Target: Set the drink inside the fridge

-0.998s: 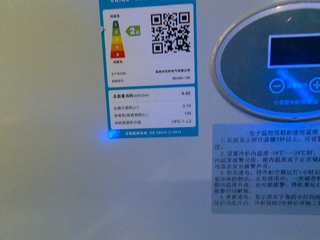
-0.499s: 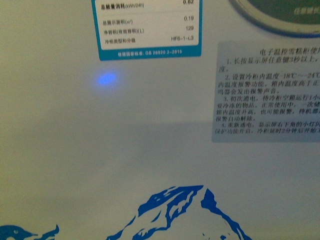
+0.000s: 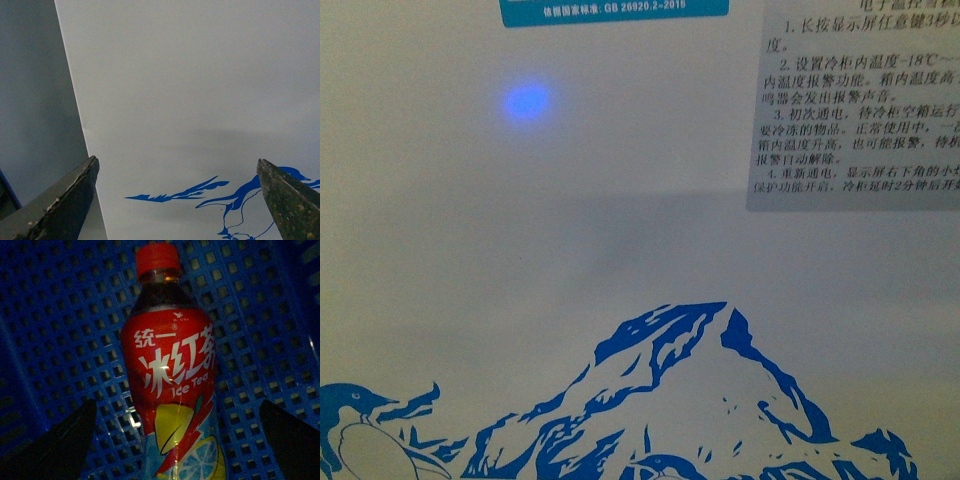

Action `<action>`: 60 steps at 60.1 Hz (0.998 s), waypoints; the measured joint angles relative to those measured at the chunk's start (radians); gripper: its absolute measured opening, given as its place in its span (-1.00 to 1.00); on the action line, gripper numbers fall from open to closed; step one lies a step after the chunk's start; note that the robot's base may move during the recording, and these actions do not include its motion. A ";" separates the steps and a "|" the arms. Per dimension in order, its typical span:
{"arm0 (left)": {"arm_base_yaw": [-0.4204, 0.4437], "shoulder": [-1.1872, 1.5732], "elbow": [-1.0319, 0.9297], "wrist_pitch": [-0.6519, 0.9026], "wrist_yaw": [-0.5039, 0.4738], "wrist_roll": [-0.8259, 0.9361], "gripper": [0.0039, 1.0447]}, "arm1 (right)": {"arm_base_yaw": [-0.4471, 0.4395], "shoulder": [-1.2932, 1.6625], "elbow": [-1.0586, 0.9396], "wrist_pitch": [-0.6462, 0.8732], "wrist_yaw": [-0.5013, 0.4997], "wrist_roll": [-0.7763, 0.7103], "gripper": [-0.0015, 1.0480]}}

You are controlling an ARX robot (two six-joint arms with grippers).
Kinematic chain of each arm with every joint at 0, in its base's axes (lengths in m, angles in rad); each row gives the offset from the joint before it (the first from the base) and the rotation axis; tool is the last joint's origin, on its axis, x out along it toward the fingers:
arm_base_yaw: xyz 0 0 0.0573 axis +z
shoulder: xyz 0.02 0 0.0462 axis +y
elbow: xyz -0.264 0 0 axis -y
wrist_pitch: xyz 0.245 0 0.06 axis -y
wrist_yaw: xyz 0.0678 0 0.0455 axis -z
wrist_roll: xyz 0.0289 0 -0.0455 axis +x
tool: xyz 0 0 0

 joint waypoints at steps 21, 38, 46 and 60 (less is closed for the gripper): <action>0.000 0.000 0.000 0.000 0.000 0.000 0.85 | 0.014 0.155 0.141 -0.051 0.018 0.011 0.86; 0.000 0.000 0.000 0.000 0.000 0.000 0.85 | 0.031 0.216 0.208 -0.082 0.018 0.024 0.86; 0.000 0.000 0.000 0.000 0.000 0.000 0.85 | 0.039 0.237 0.234 -0.094 0.028 0.021 0.86; 0.000 0.000 0.000 0.000 0.000 0.000 0.85 | 0.037 0.262 0.270 -0.100 0.046 0.000 0.58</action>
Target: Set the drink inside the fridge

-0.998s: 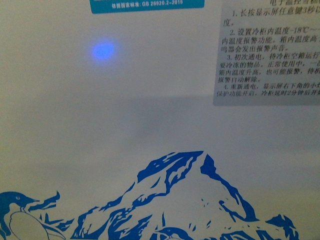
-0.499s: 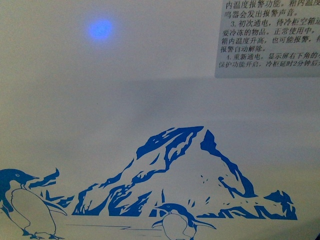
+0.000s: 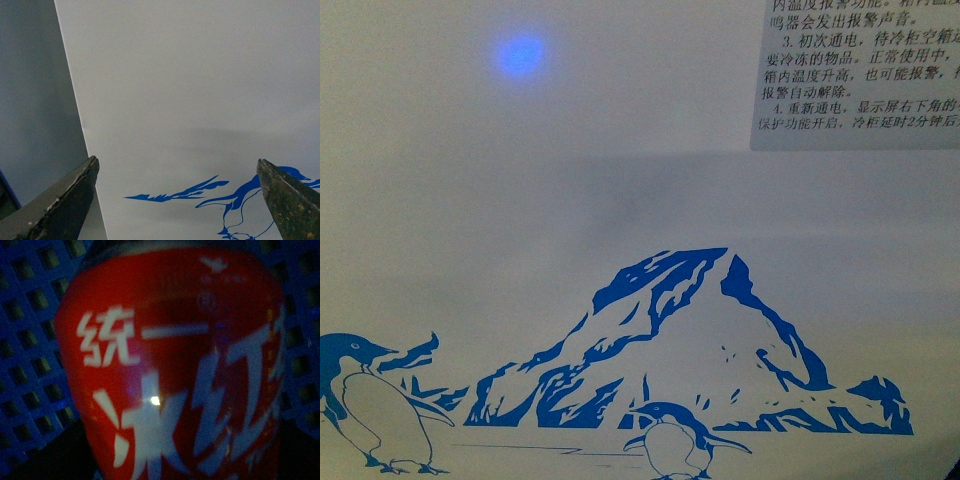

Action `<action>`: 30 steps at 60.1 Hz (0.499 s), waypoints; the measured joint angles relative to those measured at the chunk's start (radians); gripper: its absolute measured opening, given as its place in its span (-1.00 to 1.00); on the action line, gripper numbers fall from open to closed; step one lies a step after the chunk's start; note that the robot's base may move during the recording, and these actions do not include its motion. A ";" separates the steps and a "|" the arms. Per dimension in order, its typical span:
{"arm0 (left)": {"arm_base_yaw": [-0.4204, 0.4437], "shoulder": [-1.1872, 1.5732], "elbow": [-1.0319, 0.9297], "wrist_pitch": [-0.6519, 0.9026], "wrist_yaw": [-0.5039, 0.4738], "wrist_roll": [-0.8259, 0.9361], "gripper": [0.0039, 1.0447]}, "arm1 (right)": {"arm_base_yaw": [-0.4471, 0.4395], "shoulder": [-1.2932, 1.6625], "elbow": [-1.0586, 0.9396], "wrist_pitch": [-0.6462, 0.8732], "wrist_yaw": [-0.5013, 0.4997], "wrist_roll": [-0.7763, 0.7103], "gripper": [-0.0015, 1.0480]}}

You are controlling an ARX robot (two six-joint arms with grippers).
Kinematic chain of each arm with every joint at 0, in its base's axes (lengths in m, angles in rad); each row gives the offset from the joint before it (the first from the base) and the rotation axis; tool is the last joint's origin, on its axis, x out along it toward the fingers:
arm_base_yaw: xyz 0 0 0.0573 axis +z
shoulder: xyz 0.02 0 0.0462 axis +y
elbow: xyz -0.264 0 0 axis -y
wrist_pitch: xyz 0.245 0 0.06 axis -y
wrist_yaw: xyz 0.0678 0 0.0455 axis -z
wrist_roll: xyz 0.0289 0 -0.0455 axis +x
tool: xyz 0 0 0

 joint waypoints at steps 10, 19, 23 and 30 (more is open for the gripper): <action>0.000 0.000 0.000 0.000 0.000 0.000 0.85 | -0.005 0.006 0.009 -0.004 0.010 0.006 0.19; 0.000 0.000 0.000 0.000 0.000 0.000 0.85 | -0.007 0.003 0.005 0.001 0.016 0.005 -0.03; 0.000 0.000 0.000 0.000 0.000 0.000 0.85 | -0.008 -0.005 -0.002 0.004 0.017 0.002 -0.15; 0.000 0.000 0.000 0.000 0.000 0.000 0.85 | -0.008 -0.038 -0.039 0.011 -0.010 0.004 -0.26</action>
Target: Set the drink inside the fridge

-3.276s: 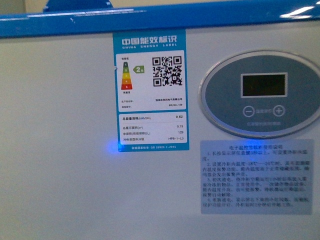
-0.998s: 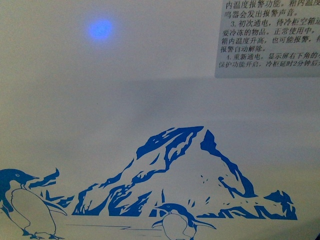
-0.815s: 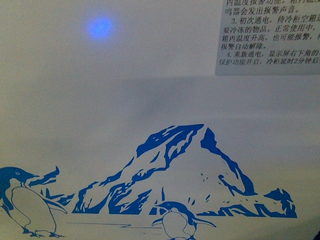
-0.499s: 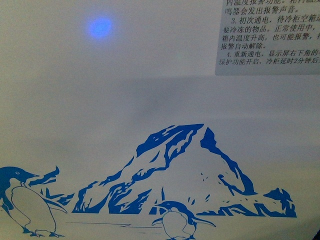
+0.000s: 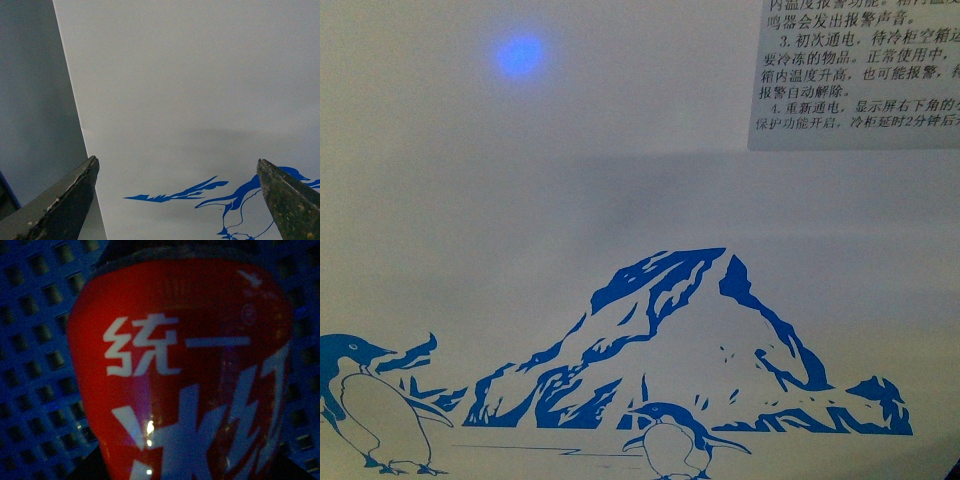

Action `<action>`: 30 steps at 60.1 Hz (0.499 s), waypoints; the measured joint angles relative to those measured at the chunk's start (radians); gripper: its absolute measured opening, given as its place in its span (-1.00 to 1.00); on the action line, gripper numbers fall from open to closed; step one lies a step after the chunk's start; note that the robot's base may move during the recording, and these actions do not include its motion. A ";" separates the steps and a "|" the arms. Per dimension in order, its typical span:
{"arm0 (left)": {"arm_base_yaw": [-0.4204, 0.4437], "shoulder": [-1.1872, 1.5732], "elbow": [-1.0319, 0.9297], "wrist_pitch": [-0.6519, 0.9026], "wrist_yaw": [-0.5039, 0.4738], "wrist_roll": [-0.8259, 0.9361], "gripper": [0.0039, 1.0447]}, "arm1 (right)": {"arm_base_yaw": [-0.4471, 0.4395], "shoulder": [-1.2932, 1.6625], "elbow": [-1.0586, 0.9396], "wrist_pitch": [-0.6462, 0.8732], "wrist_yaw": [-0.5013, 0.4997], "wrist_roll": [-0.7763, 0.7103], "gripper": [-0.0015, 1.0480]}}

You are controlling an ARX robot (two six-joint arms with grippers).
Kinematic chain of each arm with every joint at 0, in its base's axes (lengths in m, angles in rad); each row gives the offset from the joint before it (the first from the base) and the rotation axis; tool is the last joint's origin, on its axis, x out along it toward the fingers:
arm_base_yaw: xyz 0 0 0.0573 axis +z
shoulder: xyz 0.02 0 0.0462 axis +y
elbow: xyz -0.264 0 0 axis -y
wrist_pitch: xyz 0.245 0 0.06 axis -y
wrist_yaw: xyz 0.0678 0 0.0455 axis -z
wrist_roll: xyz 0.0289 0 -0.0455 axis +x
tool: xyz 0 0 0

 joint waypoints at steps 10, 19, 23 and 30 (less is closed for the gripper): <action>0.000 0.000 0.000 0.000 0.000 0.000 0.85 | 0.019 -0.141 -0.151 0.015 -0.068 0.005 -0.29; 0.000 0.000 0.000 0.000 0.000 0.000 0.85 | 0.020 -0.373 -0.293 0.040 -0.104 0.006 -0.29; 0.000 0.000 0.000 0.000 0.000 0.000 0.85 | 0.018 -0.473 -0.341 0.049 -0.108 0.005 -0.29; 0.000 0.000 0.000 0.000 0.000 0.000 0.85 | 0.011 -0.665 -0.423 0.050 -0.121 0.002 -0.29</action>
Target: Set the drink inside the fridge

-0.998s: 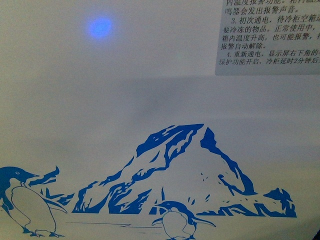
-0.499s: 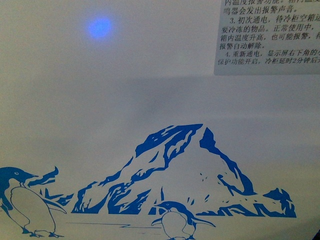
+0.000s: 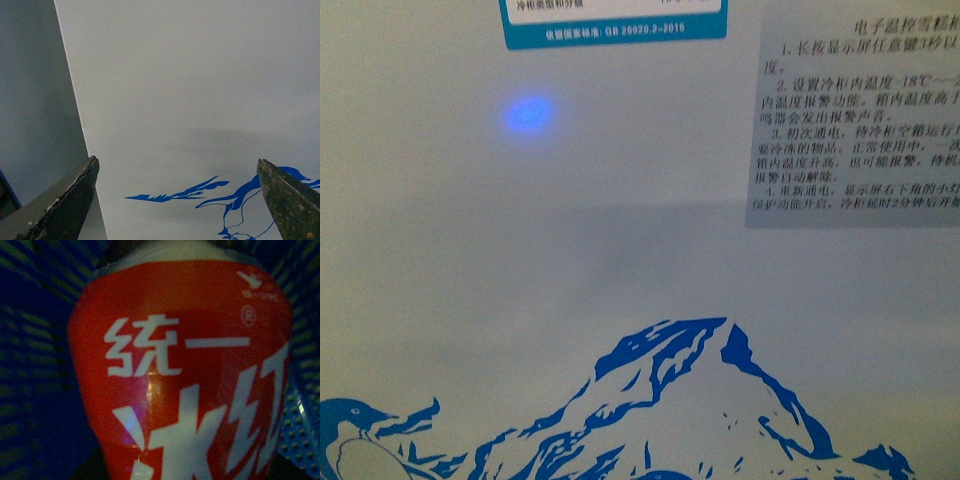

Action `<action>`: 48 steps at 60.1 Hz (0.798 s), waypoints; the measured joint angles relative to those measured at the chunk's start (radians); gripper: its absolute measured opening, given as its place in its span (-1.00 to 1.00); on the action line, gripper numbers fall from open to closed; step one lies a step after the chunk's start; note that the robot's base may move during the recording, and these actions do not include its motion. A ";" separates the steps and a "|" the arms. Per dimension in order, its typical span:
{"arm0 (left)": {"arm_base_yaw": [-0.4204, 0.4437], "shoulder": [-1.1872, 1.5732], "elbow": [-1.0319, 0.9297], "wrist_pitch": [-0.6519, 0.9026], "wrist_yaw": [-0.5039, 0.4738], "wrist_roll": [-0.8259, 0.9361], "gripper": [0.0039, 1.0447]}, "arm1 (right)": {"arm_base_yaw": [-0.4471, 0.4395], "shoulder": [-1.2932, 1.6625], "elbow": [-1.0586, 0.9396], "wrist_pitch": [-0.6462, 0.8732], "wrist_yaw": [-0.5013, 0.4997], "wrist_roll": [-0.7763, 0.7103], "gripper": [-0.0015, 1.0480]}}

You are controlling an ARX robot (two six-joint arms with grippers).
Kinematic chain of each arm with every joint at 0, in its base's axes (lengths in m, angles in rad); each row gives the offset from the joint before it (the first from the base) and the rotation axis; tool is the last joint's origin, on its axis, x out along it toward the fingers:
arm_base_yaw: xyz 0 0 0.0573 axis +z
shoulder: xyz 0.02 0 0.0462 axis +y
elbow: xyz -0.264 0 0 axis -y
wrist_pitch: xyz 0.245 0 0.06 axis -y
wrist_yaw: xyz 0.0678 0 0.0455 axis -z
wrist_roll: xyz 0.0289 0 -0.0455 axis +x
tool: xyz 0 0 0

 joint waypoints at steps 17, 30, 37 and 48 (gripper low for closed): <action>0.000 0.000 0.000 0.000 0.000 0.000 0.85 | -0.030 -0.530 -0.208 -0.077 -0.045 -0.022 -0.29; 0.000 0.000 0.000 0.000 0.000 0.000 0.85 | -0.047 -1.292 -0.332 -0.299 -0.095 0.006 -0.29; 0.000 0.000 0.000 0.000 0.000 0.000 0.85 | -0.017 -1.663 -0.383 -0.467 -0.108 0.055 -0.29; 0.000 0.000 0.000 0.000 0.000 0.000 0.85 | -0.007 -1.846 -0.412 -0.578 -0.159 0.088 -0.29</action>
